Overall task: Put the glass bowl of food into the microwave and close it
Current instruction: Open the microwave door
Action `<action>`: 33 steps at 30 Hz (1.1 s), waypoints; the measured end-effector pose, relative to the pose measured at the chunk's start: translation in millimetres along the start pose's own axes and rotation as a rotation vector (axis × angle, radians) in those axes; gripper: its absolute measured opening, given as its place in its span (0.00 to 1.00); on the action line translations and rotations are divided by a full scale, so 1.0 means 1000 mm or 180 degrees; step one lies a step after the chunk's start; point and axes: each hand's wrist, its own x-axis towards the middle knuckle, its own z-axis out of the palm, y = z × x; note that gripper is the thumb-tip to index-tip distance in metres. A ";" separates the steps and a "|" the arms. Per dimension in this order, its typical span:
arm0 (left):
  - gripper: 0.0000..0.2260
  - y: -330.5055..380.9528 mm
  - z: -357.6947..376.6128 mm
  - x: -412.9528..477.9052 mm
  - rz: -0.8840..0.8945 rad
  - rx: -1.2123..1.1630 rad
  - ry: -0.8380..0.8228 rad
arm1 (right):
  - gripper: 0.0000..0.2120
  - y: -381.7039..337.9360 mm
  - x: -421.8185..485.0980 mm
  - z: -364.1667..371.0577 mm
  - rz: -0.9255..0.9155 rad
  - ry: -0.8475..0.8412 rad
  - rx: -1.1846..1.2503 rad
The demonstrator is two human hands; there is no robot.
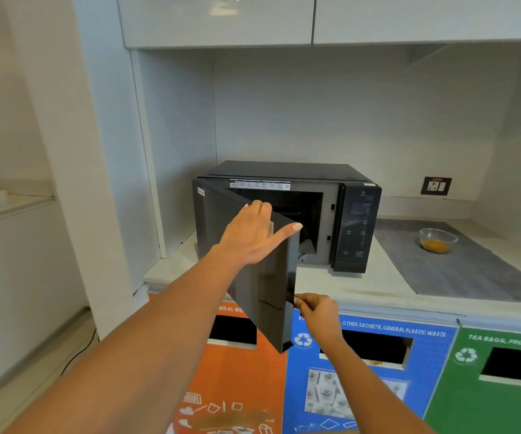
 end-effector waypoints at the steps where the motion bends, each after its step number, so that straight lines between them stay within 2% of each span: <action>1: 0.40 -0.004 -0.007 -0.004 -0.0026 -0.0040 -0.0056 | 0.09 -0.003 -0.007 0.003 -0.0064 -0.0033 0.0064; 9: 0.26 -0.036 -0.051 -0.046 -0.0197 -0.0082 -0.0431 | 0.08 -0.038 -0.049 0.037 -0.0396 -0.0594 0.0067; 18: 0.23 -0.062 -0.099 -0.074 -0.0613 0.0170 -0.0903 | 0.10 -0.084 -0.077 0.078 -0.0612 -0.1180 -0.0163; 24: 0.30 -0.079 -0.119 -0.078 -0.0803 0.0593 -0.1208 | 0.11 -0.109 -0.083 0.103 -0.0851 -0.1385 -0.0737; 30: 0.17 -0.098 -0.119 -0.085 -0.0832 0.0556 -0.1271 | 0.11 -0.124 -0.088 0.121 -0.0914 -0.1400 -0.1118; 33: 0.14 -0.105 -0.119 -0.090 -0.0902 0.0422 -0.1292 | 0.12 -0.131 -0.091 0.130 -0.0893 -0.1398 -0.1193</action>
